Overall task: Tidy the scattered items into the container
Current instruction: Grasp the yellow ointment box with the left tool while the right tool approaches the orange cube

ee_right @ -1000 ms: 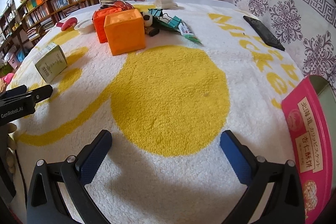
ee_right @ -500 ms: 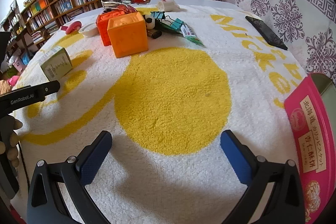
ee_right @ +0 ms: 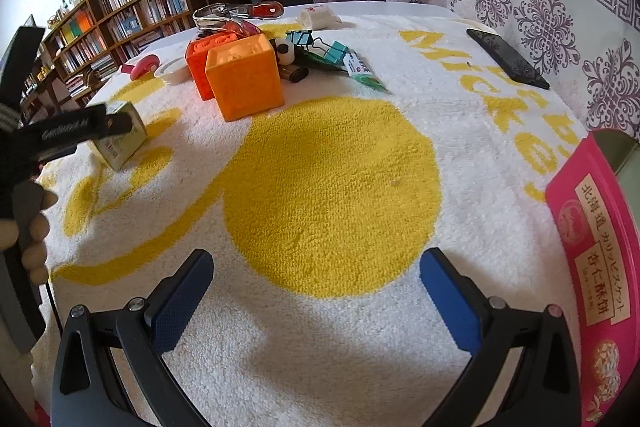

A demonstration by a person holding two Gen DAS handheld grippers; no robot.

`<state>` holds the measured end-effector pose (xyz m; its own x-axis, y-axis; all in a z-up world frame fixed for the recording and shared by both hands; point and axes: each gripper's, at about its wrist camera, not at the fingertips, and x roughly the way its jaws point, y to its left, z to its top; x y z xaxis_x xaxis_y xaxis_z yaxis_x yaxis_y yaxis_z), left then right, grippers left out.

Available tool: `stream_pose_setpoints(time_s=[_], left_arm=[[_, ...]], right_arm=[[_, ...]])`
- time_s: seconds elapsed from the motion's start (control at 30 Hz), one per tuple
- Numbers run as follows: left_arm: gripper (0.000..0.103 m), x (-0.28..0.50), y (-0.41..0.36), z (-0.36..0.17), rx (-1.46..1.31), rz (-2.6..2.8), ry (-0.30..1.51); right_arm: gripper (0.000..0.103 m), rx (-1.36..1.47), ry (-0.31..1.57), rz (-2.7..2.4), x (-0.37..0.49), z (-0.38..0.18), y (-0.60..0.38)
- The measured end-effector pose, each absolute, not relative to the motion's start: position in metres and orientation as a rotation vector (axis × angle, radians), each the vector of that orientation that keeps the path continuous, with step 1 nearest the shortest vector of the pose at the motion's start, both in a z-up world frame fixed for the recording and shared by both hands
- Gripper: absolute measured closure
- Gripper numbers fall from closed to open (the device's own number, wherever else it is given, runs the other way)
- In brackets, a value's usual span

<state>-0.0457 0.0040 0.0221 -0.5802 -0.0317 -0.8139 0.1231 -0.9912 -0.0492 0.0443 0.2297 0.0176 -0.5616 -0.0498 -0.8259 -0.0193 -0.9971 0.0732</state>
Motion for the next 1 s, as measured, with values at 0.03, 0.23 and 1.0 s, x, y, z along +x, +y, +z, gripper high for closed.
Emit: stream_pose_setpoints(time_s=[0.03, 0.23, 1.0], left_arm=[[0.001, -0.046, 0.007, 0.022, 1.39, -2.72, 0.15], [0.001, -0.056, 0.019, 0.016, 1.379, -2.747, 0.068], [0.057, -0.039, 0.006, 0.023, 1.424, -2.861, 0.33]], right_arm=[[0.0, 1.463, -0.113, -2.759, 0.045, 0.017, 0.23], [0.0, 1.478, -0.085, -2.765, 0.043, 0.016, 0.228], [0.041, 1.382, -0.272, -2.721, -0.016, 0.054, 0.245]])
